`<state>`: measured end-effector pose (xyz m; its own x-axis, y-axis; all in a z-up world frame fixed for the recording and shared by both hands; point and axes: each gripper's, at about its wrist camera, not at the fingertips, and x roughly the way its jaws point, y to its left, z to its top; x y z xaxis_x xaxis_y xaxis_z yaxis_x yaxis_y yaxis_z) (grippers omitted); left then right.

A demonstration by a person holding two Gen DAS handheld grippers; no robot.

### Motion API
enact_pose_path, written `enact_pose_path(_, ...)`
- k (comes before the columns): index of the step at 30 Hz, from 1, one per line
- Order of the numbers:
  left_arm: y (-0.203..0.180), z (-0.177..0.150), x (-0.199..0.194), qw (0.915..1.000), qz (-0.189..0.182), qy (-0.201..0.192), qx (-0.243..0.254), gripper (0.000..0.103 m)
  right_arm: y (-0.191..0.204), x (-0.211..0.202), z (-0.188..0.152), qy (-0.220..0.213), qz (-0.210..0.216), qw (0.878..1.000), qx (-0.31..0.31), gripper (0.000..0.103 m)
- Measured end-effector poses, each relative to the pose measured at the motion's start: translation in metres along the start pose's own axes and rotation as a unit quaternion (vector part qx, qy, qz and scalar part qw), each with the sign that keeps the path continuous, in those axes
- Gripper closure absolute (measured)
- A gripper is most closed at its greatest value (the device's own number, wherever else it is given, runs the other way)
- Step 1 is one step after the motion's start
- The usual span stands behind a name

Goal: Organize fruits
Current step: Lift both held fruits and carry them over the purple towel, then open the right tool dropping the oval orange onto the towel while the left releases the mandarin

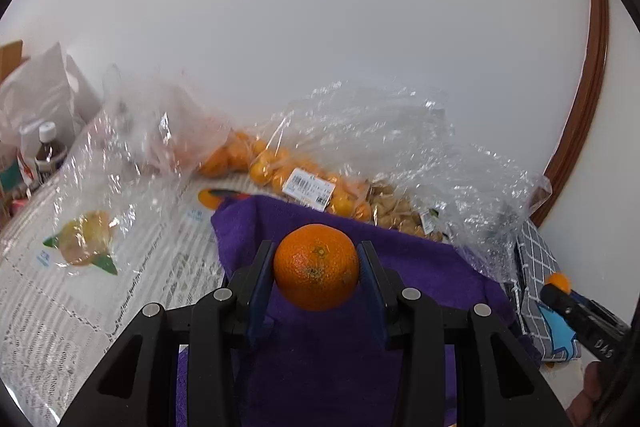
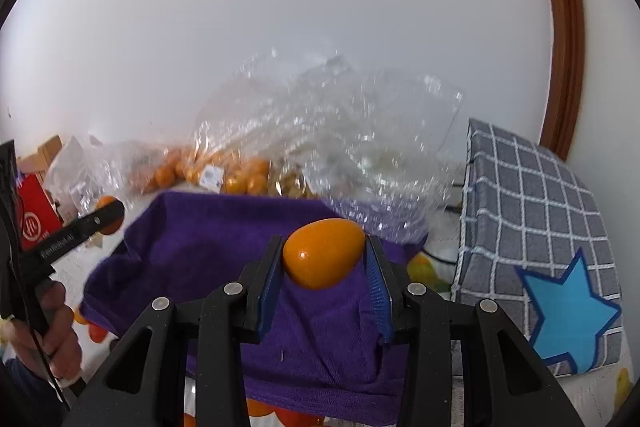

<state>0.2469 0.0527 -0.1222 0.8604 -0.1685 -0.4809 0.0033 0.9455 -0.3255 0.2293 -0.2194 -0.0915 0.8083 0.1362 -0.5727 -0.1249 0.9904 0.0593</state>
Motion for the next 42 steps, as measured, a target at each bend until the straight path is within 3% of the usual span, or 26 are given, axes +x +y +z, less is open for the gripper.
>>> enact_pose_path(6,0.008,-0.006,0.021,0.9987,0.031,0.039,0.012,0.064,0.002,0.024,-0.012,0.024,0.001,1.000,-0.011,0.063)
enact_pose_path(11,0.013,-0.011,0.031,0.9973,0.025,0.067,0.015,0.064,0.004,0.042,-0.020,0.051,0.003,0.999,-0.008,0.063)
enact_pose_path(18,0.006,-0.013,0.034,0.9960,0.028,0.076,0.037,0.064,0.004,0.060,-0.032,0.088,-0.010,0.996,-0.009,0.063)
enact_pose_path(31,-0.002,-0.017,0.038,0.9941,0.026,0.088,0.058,0.064,-0.002,0.064,-0.036,0.096,-0.014,0.995,-0.005,0.061)
enact_pose_path(36,-0.005,-0.018,0.039,0.9936,0.024,0.090,0.064,0.064,0.001,0.051,-0.034,0.072,-0.023,0.997,-0.015,0.041)
enact_pose_path(40,-0.006,-0.020,0.042,0.9925,0.026,0.098,0.069,0.064,0.004,0.045,-0.033,0.058,-0.023,0.998,-0.019,0.036)
enact_pose_path(42,-0.007,-0.020,0.042,0.9922,0.023,0.099,0.074,0.058,0.006,0.044,-0.034,0.055,-0.015,0.998,-0.023,0.036)
